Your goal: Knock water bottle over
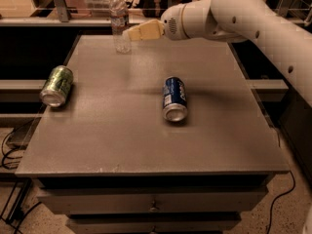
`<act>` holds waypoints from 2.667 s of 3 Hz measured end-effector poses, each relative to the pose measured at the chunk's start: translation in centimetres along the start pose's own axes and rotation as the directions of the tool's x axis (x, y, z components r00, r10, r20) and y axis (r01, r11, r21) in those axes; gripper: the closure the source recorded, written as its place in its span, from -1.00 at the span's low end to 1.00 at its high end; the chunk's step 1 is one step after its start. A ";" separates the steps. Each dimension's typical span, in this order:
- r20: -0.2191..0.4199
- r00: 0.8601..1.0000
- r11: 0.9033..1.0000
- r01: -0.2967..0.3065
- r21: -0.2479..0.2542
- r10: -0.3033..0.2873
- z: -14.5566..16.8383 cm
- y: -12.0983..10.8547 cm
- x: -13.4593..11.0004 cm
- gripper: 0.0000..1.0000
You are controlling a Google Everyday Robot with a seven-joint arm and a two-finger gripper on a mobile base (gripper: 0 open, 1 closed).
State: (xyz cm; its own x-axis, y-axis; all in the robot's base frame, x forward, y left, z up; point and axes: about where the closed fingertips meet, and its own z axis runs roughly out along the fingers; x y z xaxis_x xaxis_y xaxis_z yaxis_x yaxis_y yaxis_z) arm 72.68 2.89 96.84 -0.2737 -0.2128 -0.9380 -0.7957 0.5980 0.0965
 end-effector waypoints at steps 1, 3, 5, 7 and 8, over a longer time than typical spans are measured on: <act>0.044 0.999 1.000 -0.012 -0.014 0.012 2.5 0.1 -1.0 -1.00; 0.112 0.993 0.999 -0.041 0.006 0.041 7.4 -1.5 -2.3 -1.00; 0.121 0.992 0.997 -0.049 0.064 0.042 11.8 -3.8 -3.2 -1.00; 0.146 0.988 0.998 -0.055 0.025 0.051 16.3 -4.2 -4.4 -1.00; 0.159 0.986 0.999 -0.039 -0.018 0.041 17.6 -3.2 -5.2 -0.63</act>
Offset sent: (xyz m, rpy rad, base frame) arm 0.0631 0.0572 0.0021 0.1404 -0.0546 -0.0383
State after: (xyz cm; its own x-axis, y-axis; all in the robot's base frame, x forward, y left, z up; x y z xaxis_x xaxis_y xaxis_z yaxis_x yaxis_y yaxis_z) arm 86.18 15.64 95.53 -0.2171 -0.0628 -0.9741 -0.7942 0.5915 0.1389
